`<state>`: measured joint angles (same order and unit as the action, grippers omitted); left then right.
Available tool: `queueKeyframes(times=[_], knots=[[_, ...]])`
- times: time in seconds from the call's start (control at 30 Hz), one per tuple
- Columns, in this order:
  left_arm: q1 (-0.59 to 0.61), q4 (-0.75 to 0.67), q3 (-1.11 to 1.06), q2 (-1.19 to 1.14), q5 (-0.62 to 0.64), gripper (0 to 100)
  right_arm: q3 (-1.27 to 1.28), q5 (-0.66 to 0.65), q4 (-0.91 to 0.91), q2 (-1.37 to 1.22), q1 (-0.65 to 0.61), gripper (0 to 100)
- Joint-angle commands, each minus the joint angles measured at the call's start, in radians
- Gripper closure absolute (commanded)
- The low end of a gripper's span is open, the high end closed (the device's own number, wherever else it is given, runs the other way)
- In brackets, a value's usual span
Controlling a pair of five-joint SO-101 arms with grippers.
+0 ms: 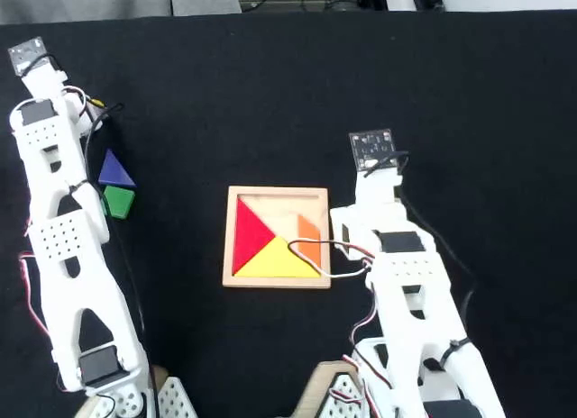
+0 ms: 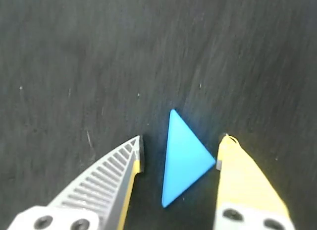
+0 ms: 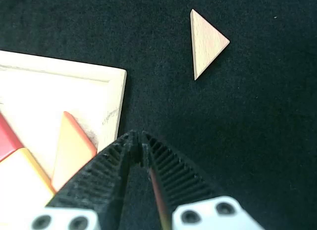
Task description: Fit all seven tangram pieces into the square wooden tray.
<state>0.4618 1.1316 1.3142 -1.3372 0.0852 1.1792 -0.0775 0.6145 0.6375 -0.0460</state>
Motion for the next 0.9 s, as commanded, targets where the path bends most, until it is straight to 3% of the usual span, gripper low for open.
queueKeyframes(times=[0.0,0.2,0.4,0.87], knots=[[-0.007,-0.005,0.091,-0.023,0.002,76,-0.008,0.002,-0.017,0.031,0.009,98.2],[-0.028,0.166,0.182,-0.052,0.002,76,-0.01,0.002,-0.017,0.031,0.009,98.2],[-0.042,0.242,0.203,-0.052,-0.002,75,-0.01,0.002,-0.017,0.031,0.009,98.2],[-0.042,0.193,0.194,-0.054,-0.002,76,-0.01,0.002,-0.017,0.031,0.009,98.2]])
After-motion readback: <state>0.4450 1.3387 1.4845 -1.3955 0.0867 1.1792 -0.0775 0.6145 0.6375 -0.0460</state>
